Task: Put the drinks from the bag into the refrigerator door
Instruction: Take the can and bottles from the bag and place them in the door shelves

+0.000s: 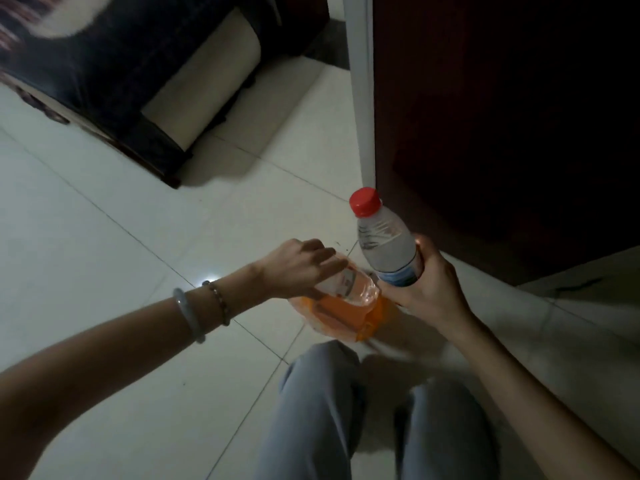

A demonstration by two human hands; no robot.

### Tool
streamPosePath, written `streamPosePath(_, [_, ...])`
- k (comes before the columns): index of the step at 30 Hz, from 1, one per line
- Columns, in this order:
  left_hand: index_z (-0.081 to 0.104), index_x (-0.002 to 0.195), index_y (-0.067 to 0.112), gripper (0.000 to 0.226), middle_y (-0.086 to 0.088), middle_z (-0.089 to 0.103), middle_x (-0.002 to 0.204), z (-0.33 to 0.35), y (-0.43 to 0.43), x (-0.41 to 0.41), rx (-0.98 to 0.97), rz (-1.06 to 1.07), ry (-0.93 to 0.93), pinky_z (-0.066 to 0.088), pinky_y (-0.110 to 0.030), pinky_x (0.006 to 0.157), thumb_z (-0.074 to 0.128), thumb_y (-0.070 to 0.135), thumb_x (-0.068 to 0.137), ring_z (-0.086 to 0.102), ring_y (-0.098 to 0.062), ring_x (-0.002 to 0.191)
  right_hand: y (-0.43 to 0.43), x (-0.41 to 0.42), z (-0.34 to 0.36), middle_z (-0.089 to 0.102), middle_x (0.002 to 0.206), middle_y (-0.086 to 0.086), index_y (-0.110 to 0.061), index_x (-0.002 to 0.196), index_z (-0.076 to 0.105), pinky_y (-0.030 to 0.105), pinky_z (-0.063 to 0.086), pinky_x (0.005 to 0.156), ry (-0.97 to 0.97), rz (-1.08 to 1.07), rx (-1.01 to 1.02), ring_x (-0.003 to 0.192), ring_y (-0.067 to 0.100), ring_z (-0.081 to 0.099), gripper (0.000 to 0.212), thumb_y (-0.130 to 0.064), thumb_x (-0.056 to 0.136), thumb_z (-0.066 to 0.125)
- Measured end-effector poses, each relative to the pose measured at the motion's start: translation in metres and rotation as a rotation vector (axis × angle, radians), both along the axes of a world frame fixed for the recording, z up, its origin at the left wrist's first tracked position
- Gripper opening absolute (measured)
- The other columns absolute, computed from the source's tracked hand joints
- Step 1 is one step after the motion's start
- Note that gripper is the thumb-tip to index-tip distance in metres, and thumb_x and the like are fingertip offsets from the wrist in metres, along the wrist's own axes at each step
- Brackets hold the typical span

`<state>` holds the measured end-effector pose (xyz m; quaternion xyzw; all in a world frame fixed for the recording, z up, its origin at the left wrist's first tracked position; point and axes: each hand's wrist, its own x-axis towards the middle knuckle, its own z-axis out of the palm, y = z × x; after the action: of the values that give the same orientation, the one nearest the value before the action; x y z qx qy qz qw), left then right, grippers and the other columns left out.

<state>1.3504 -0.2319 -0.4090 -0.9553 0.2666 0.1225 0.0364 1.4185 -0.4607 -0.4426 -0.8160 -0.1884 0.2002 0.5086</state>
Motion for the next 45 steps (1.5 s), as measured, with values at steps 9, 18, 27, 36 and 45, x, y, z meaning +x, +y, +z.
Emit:
streamPosePath(9, [0.059,0.112,0.011,0.051,-0.009,0.067,0.094,0.257,-0.075,0.024,-0.151,-0.263,-0.037,0.057,-0.034,0.058,0.077,0.038,0.072,0.062,-0.023,0.074,-0.072,-0.032,0.264,0.058,0.104,-0.009,-0.027,0.113,0.043,0.006,0.048,0.066,0.045,-0.138,0.031,0.096,0.000,0.058,0.073,-0.027,0.055,0.087])
streamPosePath(18, [0.060,0.109,0.009,0.056,-0.012,0.066,0.094,0.442,-0.186,0.057,-0.149,-0.617,-0.250,0.054,-0.037,0.054,0.079,0.040,0.067,0.061,-0.028,0.079,-0.187,-0.075,0.431,0.063,0.095,-0.008,-0.026,0.104,0.046,0.015,0.051,0.061,-0.088,-0.435,0.027,0.084,0.002,0.062,0.056,-0.018,0.063,0.084])
streamPosePath(27, [0.060,0.111,0.017,0.056,-0.003,0.066,0.099,0.550,-0.323,0.062,-0.092,-0.639,-0.253,0.049,-0.037,0.073,0.073,0.049,0.067,0.060,-0.024,0.087,-0.307,-0.132,0.487,0.063,0.086,-0.013,-0.029,0.097,0.047,0.023,0.049,0.065,-0.224,-0.843,0.036,0.079,0.001,0.062,0.059,-0.018,0.055,0.086])
streamPosePath(36, [0.065,0.102,0.010,0.063,-0.008,0.069,0.092,0.563,-0.438,0.065,-0.128,-1.026,-0.532,0.050,-0.032,0.051,0.085,0.045,0.053,0.064,-0.027,0.071,-0.389,-0.148,0.482,0.068,0.093,-0.004,-0.028,0.101,0.056,0.039,0.055,0.077,-0.276,-1.150,-0.004,0.087,0.016,0.065,0.061,-0.043,0.049,0.083])
streamPosePath(45, [0.058,0.118,0.009,0.062,-0.013,0.066,0.109,0.533,-0.505,0.085,-0.053,-1.136,-0.454,0.055,-0.040,0.069,0.078,0.040,0.069,0.063,-0.031,0.090,-0.430,-0.138,0.456,0.068,0.101,-0.003,-0.030,0.105,0.059,0.048,0.055,0.079,-0.262,-1.243,-0.033,0.095,0.016,0.064,0.060,-0.022,0.051,0.084])
